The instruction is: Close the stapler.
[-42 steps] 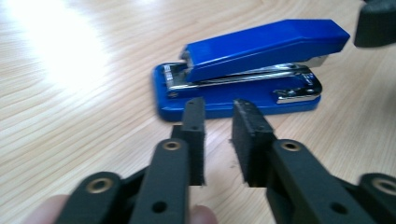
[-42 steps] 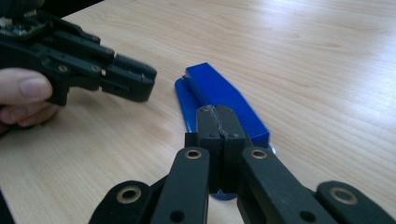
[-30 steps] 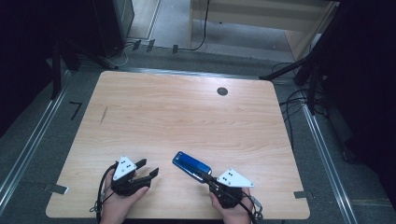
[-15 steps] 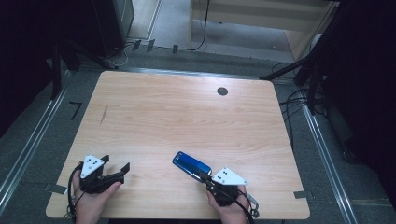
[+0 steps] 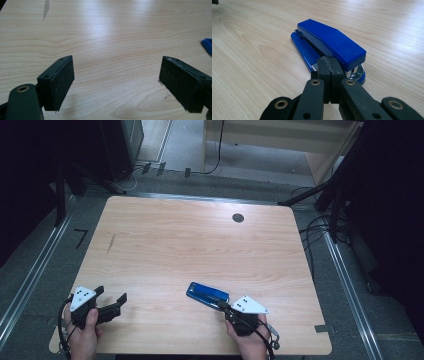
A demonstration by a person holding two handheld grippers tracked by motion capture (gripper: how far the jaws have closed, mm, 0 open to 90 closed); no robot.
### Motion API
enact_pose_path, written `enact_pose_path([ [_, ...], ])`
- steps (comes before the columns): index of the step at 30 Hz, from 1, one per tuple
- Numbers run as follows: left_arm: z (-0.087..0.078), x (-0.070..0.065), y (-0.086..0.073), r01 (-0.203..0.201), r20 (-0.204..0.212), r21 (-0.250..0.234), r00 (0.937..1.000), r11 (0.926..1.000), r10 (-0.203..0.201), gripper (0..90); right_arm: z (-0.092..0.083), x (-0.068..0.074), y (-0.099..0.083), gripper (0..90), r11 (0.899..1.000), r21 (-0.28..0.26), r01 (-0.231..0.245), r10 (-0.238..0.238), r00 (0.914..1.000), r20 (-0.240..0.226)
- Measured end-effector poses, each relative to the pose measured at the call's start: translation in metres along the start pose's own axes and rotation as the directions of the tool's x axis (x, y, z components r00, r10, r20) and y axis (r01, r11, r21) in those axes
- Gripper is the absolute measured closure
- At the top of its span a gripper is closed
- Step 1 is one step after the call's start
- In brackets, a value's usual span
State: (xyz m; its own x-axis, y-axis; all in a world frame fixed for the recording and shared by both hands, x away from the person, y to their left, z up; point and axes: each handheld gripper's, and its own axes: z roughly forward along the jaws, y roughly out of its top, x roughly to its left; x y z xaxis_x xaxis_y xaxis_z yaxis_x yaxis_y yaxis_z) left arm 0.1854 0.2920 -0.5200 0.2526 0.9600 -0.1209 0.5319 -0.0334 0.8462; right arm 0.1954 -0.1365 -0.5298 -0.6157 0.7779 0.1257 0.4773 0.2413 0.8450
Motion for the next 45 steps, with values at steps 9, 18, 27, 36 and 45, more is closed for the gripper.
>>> enact_pose_path([
  [9, 0.002, 0.002, -0.001, 0.01, -0.013, 0.014, 0.9999, 0.9999, -0.01, 13.6, 0.003, -0.012, 0.003, 90.0, 1.0, -0.011, -0.015, 0.015, 0.9996, 0.024],
  [18, 0.004, 0.002, -0.002, 0.012, -0.014, 0.02, 0.9998, 0.9997, -0.012, 13.6, 0.007, -0.023, 0.006, 90.0, 0.999, -0.023, -0.032, 0.033, 0.9988, 0.036],
  [27, 0.004, 0.001, -0.003, 0.01, -0.018, 0.024, 0.9998, 0.9997, -0.009, 13.7, 0.012, -0.031, 0.01, 90.0, 0.998, -0.035, -0.043, 0.044, 0.998, 0.046],
  [36, 0.004, 0.001, -0.003, 0.009, -0.015, 0.026, 0.9998, 0.9996, -0.009, 13.8, 0.015, -0.034, 0.011, 90.0, 0.998, -0.038, -0.043, 0.045, 0.9978, 0.05],
  [45, 0.004, 0.002, -0.003, 0.018, -0.013, 0.026, 0.9998, 0.9995, -0.018, 13.8, 0.013, -0.034, 0.011, 90.0, 0.998, -0.042, -0.046, 0.048, 0.998, 0.042],
])
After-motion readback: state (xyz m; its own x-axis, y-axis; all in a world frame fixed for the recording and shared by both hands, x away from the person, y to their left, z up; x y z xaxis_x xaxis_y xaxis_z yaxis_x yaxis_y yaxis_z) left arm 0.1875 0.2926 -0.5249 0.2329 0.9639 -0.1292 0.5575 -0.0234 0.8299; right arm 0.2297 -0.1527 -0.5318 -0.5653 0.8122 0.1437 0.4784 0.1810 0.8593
